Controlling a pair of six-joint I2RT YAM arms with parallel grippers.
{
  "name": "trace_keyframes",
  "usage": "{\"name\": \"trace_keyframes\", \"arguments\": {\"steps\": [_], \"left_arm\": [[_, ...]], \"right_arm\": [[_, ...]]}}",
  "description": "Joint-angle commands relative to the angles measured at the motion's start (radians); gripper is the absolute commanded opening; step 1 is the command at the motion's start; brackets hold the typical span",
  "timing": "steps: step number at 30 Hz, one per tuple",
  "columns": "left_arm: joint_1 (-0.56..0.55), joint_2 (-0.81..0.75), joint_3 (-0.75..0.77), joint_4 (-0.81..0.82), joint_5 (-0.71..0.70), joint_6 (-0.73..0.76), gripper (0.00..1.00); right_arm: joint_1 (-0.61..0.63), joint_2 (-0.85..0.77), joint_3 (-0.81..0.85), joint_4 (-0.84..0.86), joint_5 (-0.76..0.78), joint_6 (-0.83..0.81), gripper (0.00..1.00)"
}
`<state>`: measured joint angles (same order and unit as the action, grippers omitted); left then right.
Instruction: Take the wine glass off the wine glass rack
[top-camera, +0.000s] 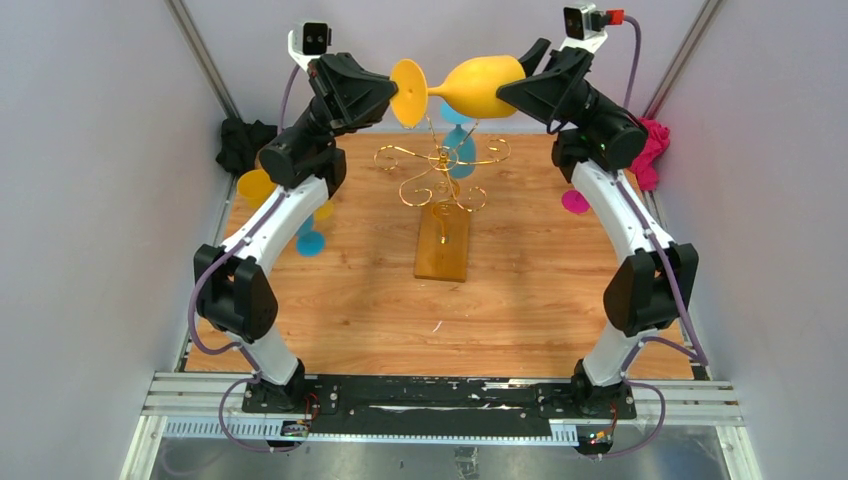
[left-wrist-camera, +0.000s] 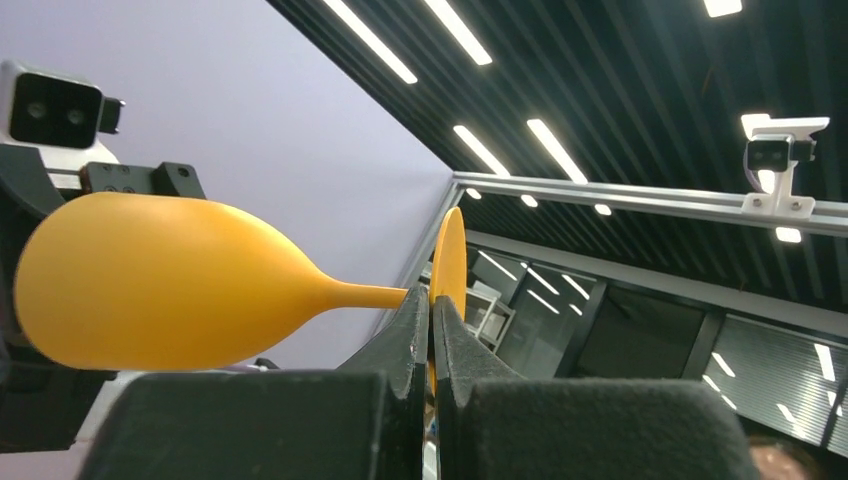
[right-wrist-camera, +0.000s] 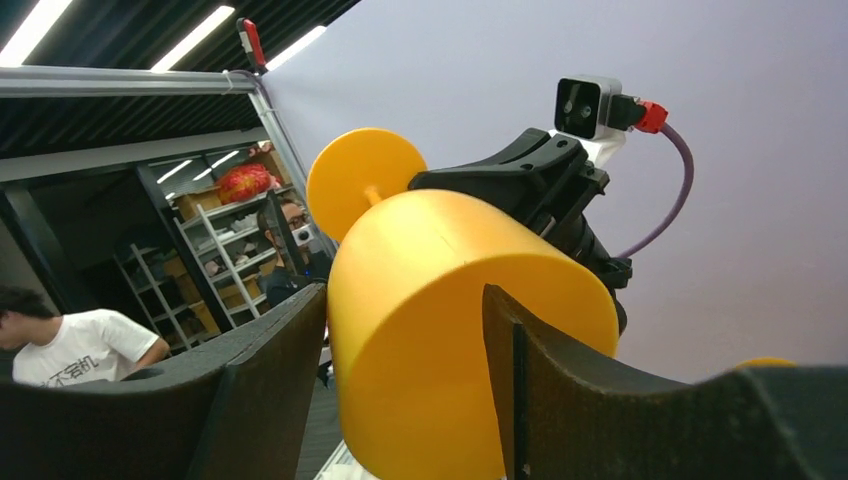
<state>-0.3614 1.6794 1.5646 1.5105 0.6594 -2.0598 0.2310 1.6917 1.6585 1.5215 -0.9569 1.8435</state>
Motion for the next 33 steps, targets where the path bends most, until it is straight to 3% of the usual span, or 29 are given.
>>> {"name": "trace_keyframes", "arguments": {"steps": [1,3,12,19,22,26,28,30,31,33], "left_arm": [[-0.033,-0.019,-0.012,0.063,0.017,0.014,0.0],[-0.036,-0.018,-0.027,0.064,0.017,0.015,0.0],[-0.036,-0.007,-0.039,0.063,0.026,0.011,0.01],[-0.035,-0.009,-0.037,0.062,0.041,0.011,0.46],[-0.03,-0.016,-0.043,0.062,0.054,0.021,0.54],[0.003,-0.019,-0.063,0.062,0.059,0.025,0.54],[0.037,-0.032,-0.086,0.042,0.066,0.044,0.48],[0.05,-0.063,-0.108,-0.094,0.113,0.117,0.39],[0.05,-0.09,-0.115,-0.234,0.145,0.208,0.35],[0.044,-0.167,-0.116,-0.664,0.167,0.571,0.29]], "right_arm": [[0.059,0.045,0.075,0.075,0.034,0.022,0.61],[0.085,0.055,0.085,0.075,0.038,0.017,0.54],[0.122,-0.018,0.013,0.075,0.06,-0.036,0.01],[0.079,-0.13,-0.087,0.07,0.099,-0.079,0.0],[0.029,-0.204,-0.116,0.07,0.108,-0.084,0.0],[-0.048,-0.327,-0.144,-0.019,0.061,-0.114,0.0],[-0.106,-0.432,-0.17,-0.183,0.009,-0.214,0.0],[-0.14,-0.525,-0.18,-0.549,-0.06,-0.454,0.0],[-0.148,-0.584,-0.161,-0.858,-0.07,-0.668,0.0],[-0.148,-0.682,-0.038,-1.543,0.1,-1.15,0.0]]}}
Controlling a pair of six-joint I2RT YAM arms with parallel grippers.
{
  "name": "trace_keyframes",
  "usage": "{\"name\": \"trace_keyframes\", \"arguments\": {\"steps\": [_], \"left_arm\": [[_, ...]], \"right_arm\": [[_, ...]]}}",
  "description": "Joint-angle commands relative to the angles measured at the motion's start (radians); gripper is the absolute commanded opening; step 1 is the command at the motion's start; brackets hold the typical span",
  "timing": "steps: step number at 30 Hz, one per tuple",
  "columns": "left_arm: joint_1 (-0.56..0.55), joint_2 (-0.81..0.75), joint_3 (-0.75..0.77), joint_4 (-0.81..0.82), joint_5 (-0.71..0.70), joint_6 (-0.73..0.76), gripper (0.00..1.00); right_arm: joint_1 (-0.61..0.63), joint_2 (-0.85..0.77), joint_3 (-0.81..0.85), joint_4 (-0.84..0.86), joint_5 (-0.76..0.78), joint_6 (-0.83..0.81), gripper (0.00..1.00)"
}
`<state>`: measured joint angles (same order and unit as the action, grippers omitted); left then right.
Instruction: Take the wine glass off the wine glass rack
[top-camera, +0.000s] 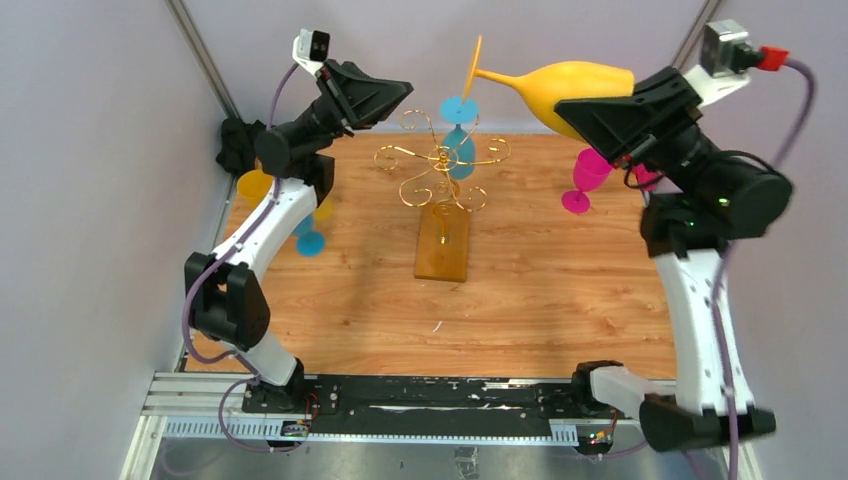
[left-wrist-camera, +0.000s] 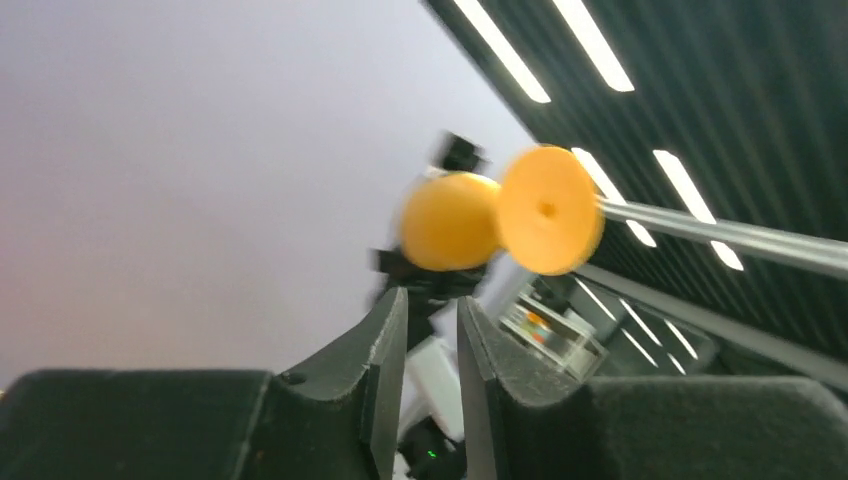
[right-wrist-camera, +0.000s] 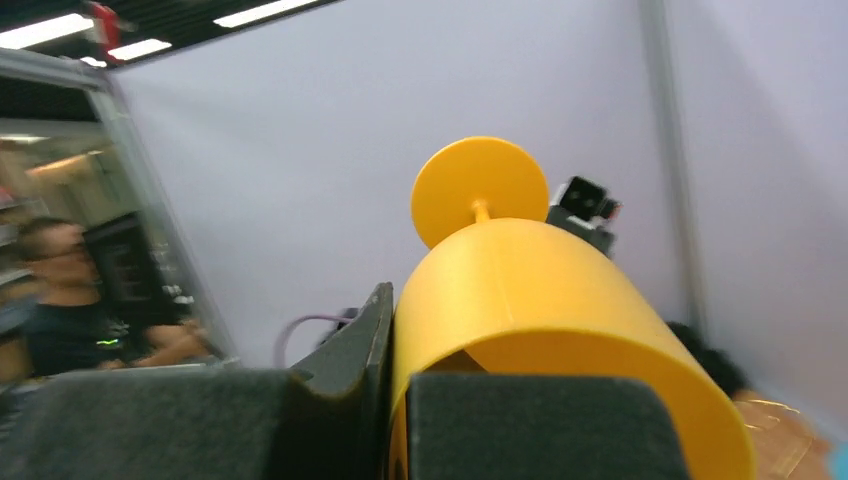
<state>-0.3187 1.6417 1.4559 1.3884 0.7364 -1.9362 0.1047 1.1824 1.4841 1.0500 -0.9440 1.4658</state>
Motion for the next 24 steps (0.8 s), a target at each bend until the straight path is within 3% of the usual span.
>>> {"name": "trace_keyframes", "arguments": {"steps": [1,3,4,5,7,8,14,20,24], "left_arm": [[-0.003,-0.166,0.018,-0.795,0.064,0.634,0.26],[-0.017,-0.206,0.128,-1.422,-0.077,0.976,0.21],[-0.034,-0.205,0.206,-1.641,-0.232,1.127,0.18],[-0.056,-0.195,0.294,-1.833,-0.371,1.241,0.14],[-0.094,-0.177,0.41,-2.032,-0.584,1.366,0.04],[-0.1,-0.184,0.417,-2.069,-0.64,1.395,0.0],[-0.102,-0.266,0.346,-2.119,-0.82,1.442,0.0],[-0.102,-0.343,0.261,-2.121,-0.832,1.473,0.0],[-0.102,-0.359,0.229,-2.121,-0.826,1.491,0.06]], "right_arm": [[-0.022,-0.186,0.195,-1.301,0.157,-0.915,0.0],[-0.024,-0.184,0.31,-1.621,0.4,-1.098,0.0],[-0.025,-0.174,0.361,-1.764,0.483,-1.151,0.0],[-0.024,-0.164,0.384,-1.839,0.554,-1.176,0.0],[-0.024,-0.151,0.385,-1.951,0.697,-1.225,0.0],[-0.025,-0.145,0.369,-1.99,0.789,-1.241,0.0],[-0.025,-0.129,0.178,-2.106,1.059,-1.301,0.0],[-0.025,-0.086,-0.03,-2.106,1.083,-1.322,0.0],[-0.025,-0.022,-0.111,-2.069,1.073,-1.326,0.0]]}}
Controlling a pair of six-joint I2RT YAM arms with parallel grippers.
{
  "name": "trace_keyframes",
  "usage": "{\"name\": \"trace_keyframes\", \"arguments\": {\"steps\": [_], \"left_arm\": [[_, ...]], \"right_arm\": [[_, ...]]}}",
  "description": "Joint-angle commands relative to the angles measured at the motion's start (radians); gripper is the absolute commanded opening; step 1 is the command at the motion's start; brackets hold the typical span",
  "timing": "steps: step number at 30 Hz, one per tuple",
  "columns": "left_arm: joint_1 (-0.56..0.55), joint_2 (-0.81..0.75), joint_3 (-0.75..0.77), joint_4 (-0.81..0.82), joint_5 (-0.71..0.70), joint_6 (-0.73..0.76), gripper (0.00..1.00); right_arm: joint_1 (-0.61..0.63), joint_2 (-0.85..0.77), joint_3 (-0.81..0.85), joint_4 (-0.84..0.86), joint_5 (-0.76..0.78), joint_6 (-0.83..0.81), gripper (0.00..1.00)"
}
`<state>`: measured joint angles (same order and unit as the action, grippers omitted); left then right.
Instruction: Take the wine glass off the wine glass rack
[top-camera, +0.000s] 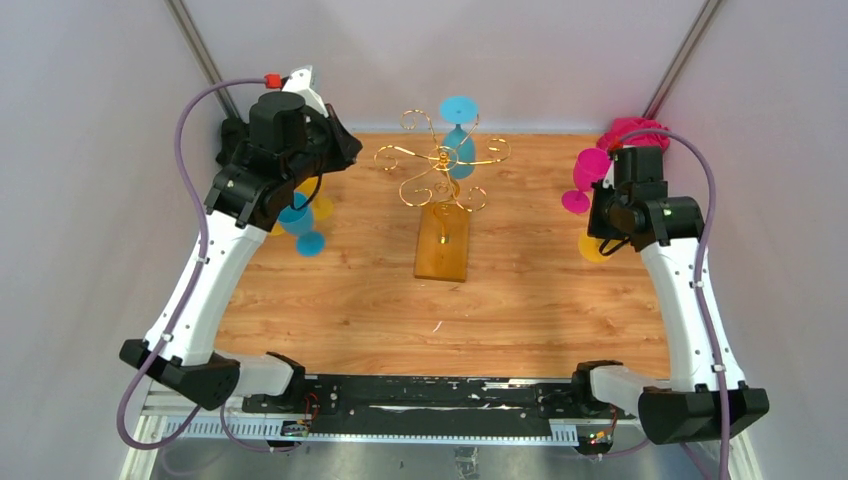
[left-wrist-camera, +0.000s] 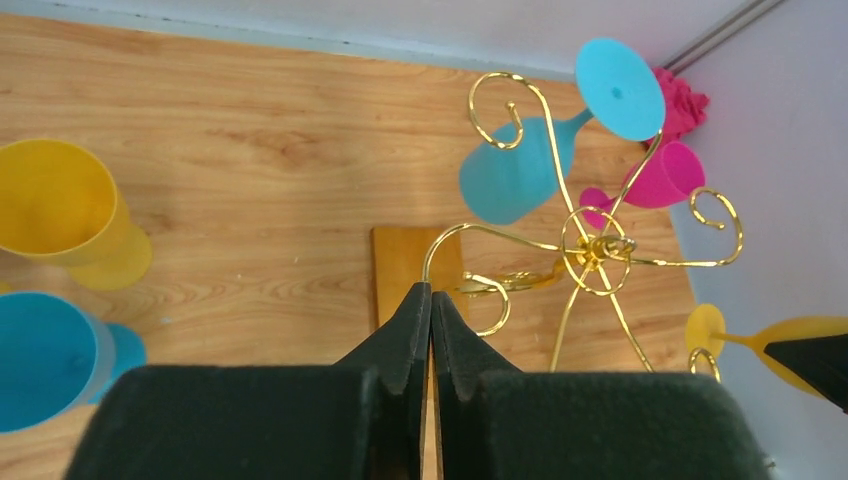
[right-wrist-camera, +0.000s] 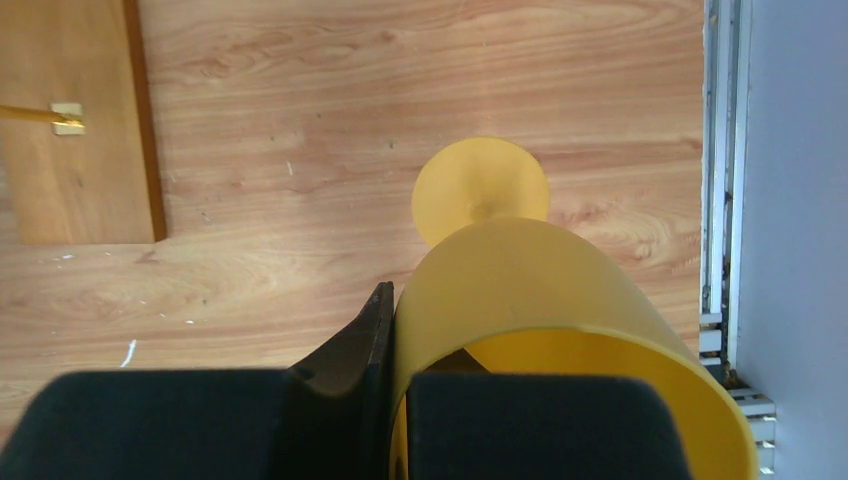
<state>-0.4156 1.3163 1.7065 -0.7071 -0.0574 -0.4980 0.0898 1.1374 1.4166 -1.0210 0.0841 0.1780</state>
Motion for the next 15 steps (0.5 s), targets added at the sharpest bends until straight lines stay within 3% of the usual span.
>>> {"name": "trace_keyframes", "arguments": {"steps": [1,7,15], "left_arm": [[-0.005,-0.035,-0.028,-0.026,-0.027,0.053,0.09],[-0.005,-0.038,-0.048,-0.026,-0.014,0.056,0.13],[-0.005,-0.046,-0.066,-0.025,-0.026,0.065,0.14]], "right_arm": [[-0.01,0.041,-0.059,0.015,0.049,-0.038,0.0],[-0.076,0.169,-0.114,0.135,-0.063,-0.053,0.0],[-0.169,0.352,-0.065,0.197,-0.095,-0.062,0.0]]}}
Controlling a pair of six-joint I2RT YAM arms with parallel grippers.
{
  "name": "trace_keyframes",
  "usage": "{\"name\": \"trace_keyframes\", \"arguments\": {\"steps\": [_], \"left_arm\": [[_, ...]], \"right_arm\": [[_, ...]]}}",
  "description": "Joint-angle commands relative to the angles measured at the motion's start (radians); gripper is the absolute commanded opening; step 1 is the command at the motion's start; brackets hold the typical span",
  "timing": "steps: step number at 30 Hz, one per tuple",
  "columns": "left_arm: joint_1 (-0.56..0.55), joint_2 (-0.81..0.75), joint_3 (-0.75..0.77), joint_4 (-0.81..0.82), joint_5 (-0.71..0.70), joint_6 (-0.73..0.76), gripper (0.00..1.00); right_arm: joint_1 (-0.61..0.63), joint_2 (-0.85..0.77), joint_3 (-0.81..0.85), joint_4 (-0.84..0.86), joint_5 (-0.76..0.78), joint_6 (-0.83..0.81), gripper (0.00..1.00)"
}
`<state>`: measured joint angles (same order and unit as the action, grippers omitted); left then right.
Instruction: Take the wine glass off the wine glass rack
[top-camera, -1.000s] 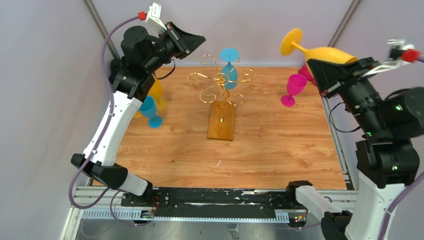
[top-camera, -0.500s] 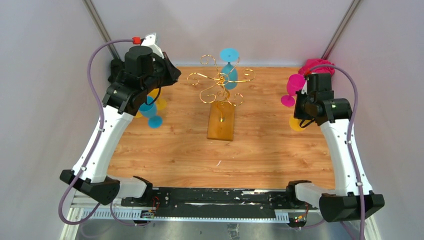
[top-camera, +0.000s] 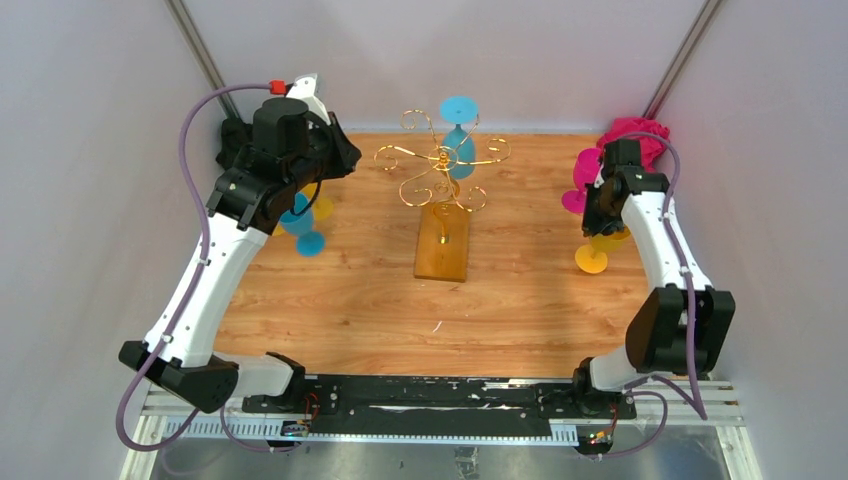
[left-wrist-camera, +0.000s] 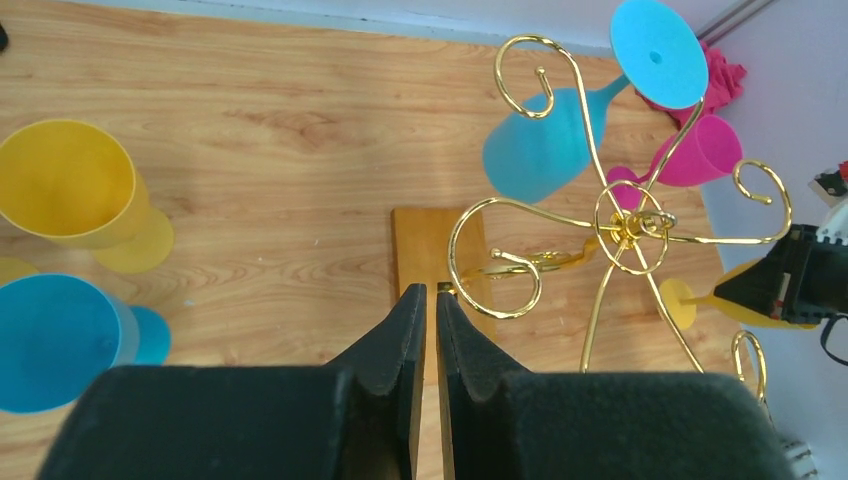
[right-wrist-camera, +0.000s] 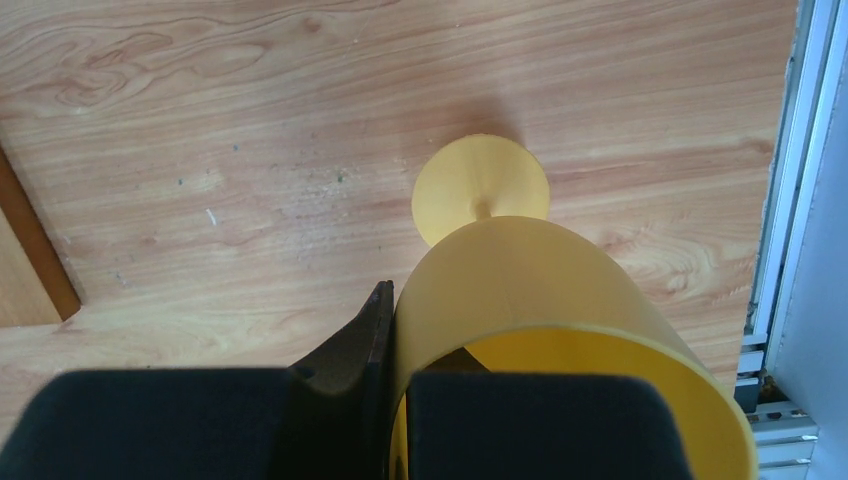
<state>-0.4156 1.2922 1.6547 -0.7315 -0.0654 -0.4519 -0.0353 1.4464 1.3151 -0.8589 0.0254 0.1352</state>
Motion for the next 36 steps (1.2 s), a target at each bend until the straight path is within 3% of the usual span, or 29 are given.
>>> {"name": "trace_keyframes", "arguments": {"steps": [1,14,29,36], "left_arm": [[-0.005,-0.021,-0.015,0.0,-0.019,0.019,0.14],[-0.005,0.014,-0.023,0.014,-0.007,0.015,0.14],[-0.005,0.025,-0.058,0.058,0.01,0.014,0.14],[-0.005,0.031,-0.06,0.061,0.022,0.009,0.14]], "right_arm": [[-0.048,0.065,0.046,0.036,-0.028,-0.023,0.0],[-0.091,0.251,0.149,0.085,-0.045,-0.043,0.0],[-0.093,0.249,0.061,0.211,-0.076,0.004,0.0],[-0.092,0.214,0.078,0.17,-0.086,0.005,0.35]]}}
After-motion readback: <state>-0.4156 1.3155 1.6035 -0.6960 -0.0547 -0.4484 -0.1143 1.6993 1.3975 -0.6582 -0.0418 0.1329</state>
